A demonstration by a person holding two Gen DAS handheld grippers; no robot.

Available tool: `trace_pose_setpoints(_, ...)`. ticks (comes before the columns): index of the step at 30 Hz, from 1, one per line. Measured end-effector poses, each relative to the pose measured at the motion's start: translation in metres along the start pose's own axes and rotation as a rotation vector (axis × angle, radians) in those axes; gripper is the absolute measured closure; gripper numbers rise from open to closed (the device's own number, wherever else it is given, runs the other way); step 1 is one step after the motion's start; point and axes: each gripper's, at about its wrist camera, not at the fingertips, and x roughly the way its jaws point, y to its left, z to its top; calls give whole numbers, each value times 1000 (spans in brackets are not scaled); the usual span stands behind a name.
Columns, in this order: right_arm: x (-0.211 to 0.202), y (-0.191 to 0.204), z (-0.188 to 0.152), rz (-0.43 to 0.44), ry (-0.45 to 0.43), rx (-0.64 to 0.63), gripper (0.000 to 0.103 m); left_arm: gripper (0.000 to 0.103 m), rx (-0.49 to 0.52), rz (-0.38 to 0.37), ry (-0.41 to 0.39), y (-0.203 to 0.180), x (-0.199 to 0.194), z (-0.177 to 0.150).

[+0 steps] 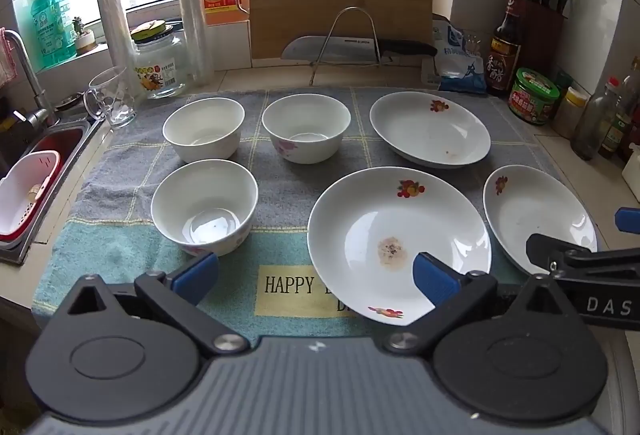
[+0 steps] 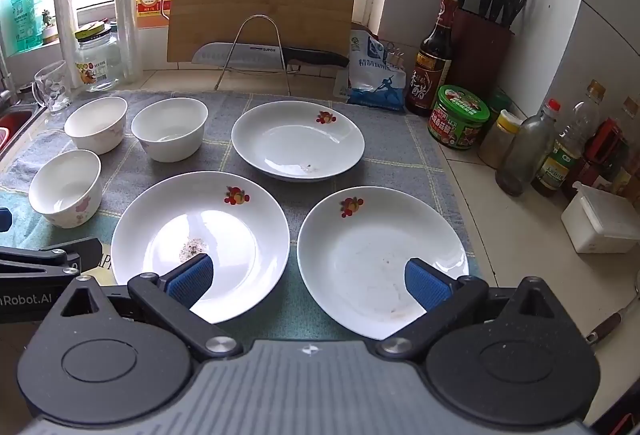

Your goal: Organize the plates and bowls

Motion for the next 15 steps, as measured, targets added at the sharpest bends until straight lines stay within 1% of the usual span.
trace_pose_setpoints(7,-3,0,0,6,-3,5,0,1,16,20,-15,-3,0,2)
trace_pose_setpoints(8,-3,0,1,6,-2,5,0,1,3,11,-15,-3,-4,-4)
trace_pose_setpoints(13,-5,1,1,0,-11,0,0,1,4,14,-20,-7,-5,-6)
trace_pose_setpoints(14,-5,1,1,-1,-11,-2,0,1,-6,5,-13,2,-4,-1)
trace_pose_setpoints(15,-5,1,0,-2,-12,-2,0,1,-5,4,-14,2,-5,-1)
